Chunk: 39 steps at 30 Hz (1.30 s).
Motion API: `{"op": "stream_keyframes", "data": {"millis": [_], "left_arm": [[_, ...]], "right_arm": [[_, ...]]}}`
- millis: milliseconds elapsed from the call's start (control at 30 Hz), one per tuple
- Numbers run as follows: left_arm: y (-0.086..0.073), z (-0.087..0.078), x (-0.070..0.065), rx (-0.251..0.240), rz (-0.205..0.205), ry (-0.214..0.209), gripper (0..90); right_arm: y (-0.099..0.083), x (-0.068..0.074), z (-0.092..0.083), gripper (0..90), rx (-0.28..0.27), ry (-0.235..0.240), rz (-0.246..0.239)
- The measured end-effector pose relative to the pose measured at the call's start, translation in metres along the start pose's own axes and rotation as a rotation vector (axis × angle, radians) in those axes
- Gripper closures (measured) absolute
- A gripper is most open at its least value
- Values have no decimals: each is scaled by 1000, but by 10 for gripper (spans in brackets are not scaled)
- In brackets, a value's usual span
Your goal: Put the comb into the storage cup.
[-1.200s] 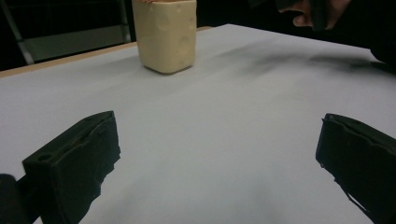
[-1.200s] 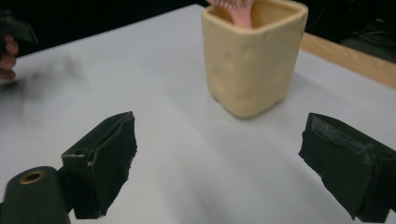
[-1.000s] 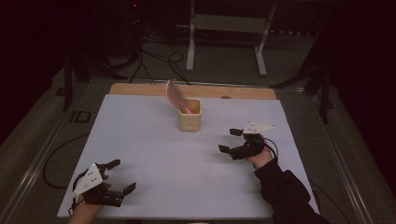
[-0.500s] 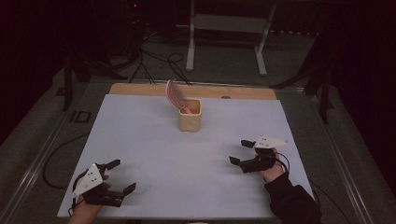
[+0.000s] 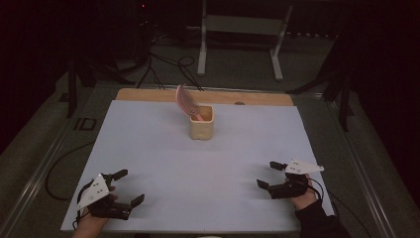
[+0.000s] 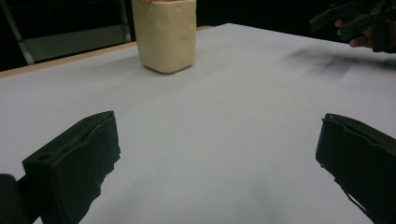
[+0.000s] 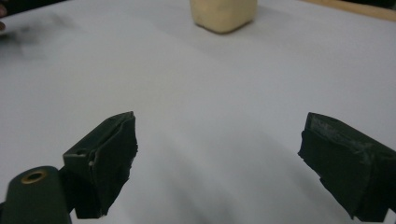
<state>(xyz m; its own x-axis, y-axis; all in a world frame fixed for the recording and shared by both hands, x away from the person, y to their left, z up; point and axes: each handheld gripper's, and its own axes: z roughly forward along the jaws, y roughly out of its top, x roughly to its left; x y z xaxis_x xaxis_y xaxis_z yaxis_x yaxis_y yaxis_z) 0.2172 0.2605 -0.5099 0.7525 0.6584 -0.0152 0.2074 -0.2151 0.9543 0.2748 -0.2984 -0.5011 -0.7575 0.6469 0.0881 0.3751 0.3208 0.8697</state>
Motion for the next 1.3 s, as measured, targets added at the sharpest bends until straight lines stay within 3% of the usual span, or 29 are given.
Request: {"op": "stream_keyframes", "data": {"millis": [500,667,933,1300], "left_arm": [[0,0,0,-2,-1,2,0],[0,1,0,0,0,1,0],[0,1,0,3,1,3,0],[0,1,0,7,2,3,0]], "right_arm": [[-29,5,-22,104,33,-44,59],[-33,-3,-24,105,25,-80,99],[-33,-10,-23,105,23,-101,137],[-30,-7,-21,105,0,-87,116]]}}
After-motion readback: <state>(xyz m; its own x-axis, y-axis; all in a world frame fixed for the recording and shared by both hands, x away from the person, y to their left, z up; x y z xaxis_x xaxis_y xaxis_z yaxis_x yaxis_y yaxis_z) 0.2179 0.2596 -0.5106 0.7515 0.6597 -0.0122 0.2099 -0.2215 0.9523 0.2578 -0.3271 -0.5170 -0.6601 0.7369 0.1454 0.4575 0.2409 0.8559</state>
